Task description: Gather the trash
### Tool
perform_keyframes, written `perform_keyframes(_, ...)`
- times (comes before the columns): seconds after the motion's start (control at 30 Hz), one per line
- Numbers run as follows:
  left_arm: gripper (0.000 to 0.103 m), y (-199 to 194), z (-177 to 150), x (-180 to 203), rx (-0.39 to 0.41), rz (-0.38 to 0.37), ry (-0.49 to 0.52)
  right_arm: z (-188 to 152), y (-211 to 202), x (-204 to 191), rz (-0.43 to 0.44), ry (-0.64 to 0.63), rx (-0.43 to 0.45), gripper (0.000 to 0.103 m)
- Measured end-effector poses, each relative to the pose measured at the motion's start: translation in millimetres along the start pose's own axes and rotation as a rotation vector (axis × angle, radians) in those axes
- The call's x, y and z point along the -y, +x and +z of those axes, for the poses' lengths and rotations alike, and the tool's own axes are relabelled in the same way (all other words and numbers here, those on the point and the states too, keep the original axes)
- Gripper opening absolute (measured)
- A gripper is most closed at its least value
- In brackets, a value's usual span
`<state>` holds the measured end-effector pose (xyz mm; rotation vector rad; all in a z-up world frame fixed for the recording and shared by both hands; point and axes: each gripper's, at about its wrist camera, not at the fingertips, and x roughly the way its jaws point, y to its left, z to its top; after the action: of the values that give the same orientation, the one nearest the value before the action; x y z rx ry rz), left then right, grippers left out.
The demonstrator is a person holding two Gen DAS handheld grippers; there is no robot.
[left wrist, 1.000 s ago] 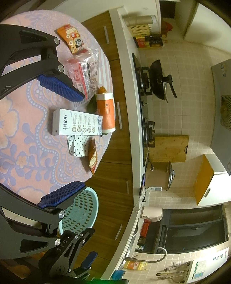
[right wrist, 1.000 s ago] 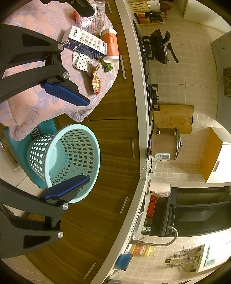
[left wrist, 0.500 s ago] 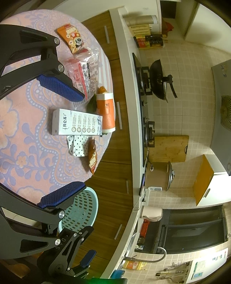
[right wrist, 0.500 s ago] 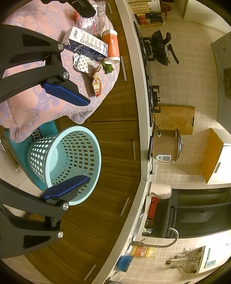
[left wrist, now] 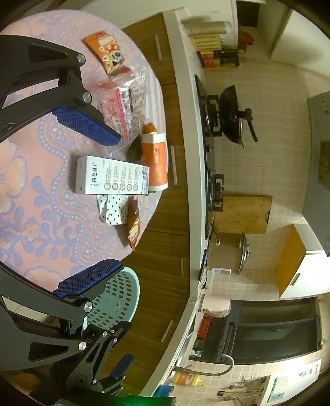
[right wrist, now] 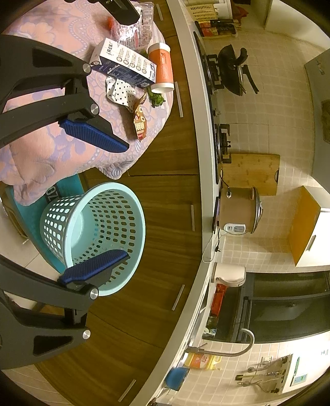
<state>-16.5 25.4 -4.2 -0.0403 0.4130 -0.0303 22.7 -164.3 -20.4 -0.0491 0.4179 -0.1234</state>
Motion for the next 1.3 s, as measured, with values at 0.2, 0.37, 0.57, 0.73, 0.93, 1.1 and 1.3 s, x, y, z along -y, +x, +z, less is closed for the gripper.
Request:
perform_keyframes(0.2, 0.089, -0.1, -3.9, -8.5, -0.002, 0.002, -0.009, 0.2, 2.4, -3.3, 0.012, -0.005, -0.01, 0.063)
perform_keyframes(0.37, 0.089, 7.5, -4.2, -27.2, -0.033, -0.009, -0.049, 2.0, 6.9, -14.5, 0.053, -0.023, -0.023, 0.051)
perform_keyframes(0.57, 0.089, 56.5, -3.0, -42.8, -0.2, -0.017, -0.039, 13.7, 31.9, -31.0, 0.24, -0.052, -0.041, 0.048)
perform_keyframes(0.73, 0.089, 96.5, -10.2, -51.1, -0.282, -0.016, -0.062, 24.1, 69.9, -57.1, 0.374, -0.112, -0.092, 0.048)
perform_keyframes(0.93, 0.081, 126.7, -16.5, -57.7, -0.354, 0.018, -0.097, 26.4, 105.0, -100.4, 0.427, -0.202, -0.141, 0.048)
perform_keyframes(1.1, 0.061, 137.4, -19.8, -61.9, -0.393, 0.008, -0.118, 26.3, 129.1, -113.8, 0.467, -0.225, -0.199, 0.048)
perform_keyframes(1.3, 0.056, 135.7, -21.9, -65.9, -0.378, 0.006, -0.138, 23.6, 138.6, -129.9, 0.478, -0.285, -0.219, 0.048)
